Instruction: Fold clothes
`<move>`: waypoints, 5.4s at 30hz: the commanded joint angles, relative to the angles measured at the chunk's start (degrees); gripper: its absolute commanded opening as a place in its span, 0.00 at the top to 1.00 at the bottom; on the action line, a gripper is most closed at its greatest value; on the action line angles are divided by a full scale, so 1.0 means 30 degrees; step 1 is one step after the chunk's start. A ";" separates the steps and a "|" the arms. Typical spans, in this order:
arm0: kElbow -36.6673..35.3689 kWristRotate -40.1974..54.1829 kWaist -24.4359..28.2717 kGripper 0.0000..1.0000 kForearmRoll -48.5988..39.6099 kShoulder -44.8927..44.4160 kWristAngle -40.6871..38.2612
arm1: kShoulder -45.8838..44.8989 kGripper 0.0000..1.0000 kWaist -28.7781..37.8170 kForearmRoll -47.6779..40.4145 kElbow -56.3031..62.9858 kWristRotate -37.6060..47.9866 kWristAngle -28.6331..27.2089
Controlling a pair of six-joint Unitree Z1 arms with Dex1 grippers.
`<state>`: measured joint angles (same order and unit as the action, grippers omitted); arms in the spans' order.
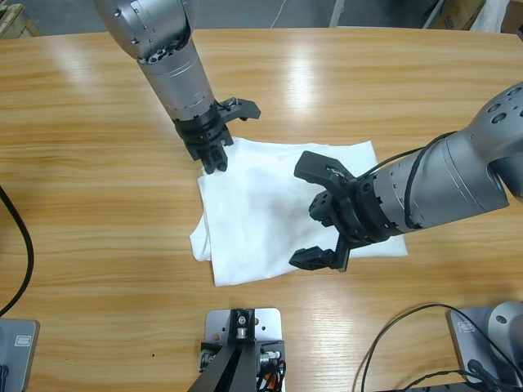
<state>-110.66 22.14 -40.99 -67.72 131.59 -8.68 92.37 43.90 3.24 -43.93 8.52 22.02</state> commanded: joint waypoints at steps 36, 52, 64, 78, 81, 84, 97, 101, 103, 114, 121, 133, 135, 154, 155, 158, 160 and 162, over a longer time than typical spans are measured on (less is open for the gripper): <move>0.0740 -0.1345 0.0508 0.35 -0.1826 0.2337 -0.2872 | -0.0058 0.00 -0.0249 -0.0318 0.0873 0.0236 -0.0222; 0.0763 -0.0847 0.0443 0.80 -0.2587 0.2454 -0.2632 | -0.0234 0.00 -0.0249 -0.0318 0.0885 0.0236 -0.0310; -0.1000 -0.0759 -0.0108 1.00 -0.2335 0.1815 -0.1284 | -0.0298 0.00 -0.0278 -0.0353 0.1090 0.0295 -0.0334; -0.0971 -0.0425 -0.0195 1.00 -0.3015 0.0954 -0.0651 | -0.0099 0.00 -0.0571 -0.0418 0.1131 0.0295 -0.0310; -0.1164 -0.0091 -0.0266 1.00 -0.3261 0.0843 -0.0048 | -0.0058 0.00 -0.0571 -0.0494 0.1143 0.0295 -0.0310; -0.1698 0.0407 -0.0488 1.00 -0.3572 0.0637 0.1036 | -0.0058 0.00 -0.0571 -0.0494 0.1184 0.0295 -0.0310; -0.4182 0.0852 -0.0781 1.00 -0.3871 0.0497 0.2074 | 0.0300 0.00 -0.0718 -0.0933 0.1365 0.0295 -0.0310; -0.4885 0.0910 -0.0770 1.00 -0.4369 0.0432 0.2736 | 0.0411 0.00 -0.0718 -0.1109 0.1430 0.0295 -0.0281; -0.5196 0.0934 -0.0658 1.00 -0.4580 0.0409 0.2777 | 0.0452 0.00 -0.0718 -0.1127 0.1430 0.0295 -0.0275; -0.6045 0.1016 -0.0606 1.00 -0.4796 0.2360 0.3304 | 0.0206 0.00 -0.0729 -0.1185 0.1846 0.0295 -0.0216; -0.5946 0.0676 -0.0547 0.04 -0.4826 0.3544 0.3193 | 0.0024 0.00 -0.0747 -0.1197 0.2174 0.0295 -0.0222; -0.5254 -0.4896 0.0379 0.04 -0.5921 0.1376 0.8495 | -0.0855 0.00 -0.0747 -0.1109 0.2602 0.0295 -0.0293; -0.5301 -0.5119 0.0068 0.04 -0.5306 0.0216 0.8613 | -0.0972 0.01 -0.0747 -0.1098 0.2543 0.0347 -0.0755; -0.5266 -0.1433 -0.1813 1.00 -0.4087 0.0550 0.3017 | -0.1792 1.00 -0.0747 0.4486 -0.0246 0.3435 -0.6691; -0.5225 -0.1433 -0.1901 1.00 -0.3935 0.0702 0.2841 | -0.1810 1.00 -0.0747 0.4598 -0.0299 0.3447 -0.6562; -0.5172 -0.1697 -0.2041 1.00 -0.3830 0.1182 0.2659 | -0.1634 1.00 -0.0747 0.4574 -0.0375 0.3453 -0.6216; -0.4750 -0.1908 -0.2041 1.00 -0.3830 0.1323 0.2665 | -0.1511 1.00 -0.0747 0.4533 -0.0386 0.3459 -0.6140; -0.4264 -0.1931 -0.1983 1.00 -0.3718 0.1634 0.2642 | -0.1464 1.00 -0.0747 0.4486 -0.0386 0.3459 -0.6146</move>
<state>-127.97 16.98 -46.31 -80.24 130.49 0.31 87.88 42.57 16.05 -45.09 18.31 2.68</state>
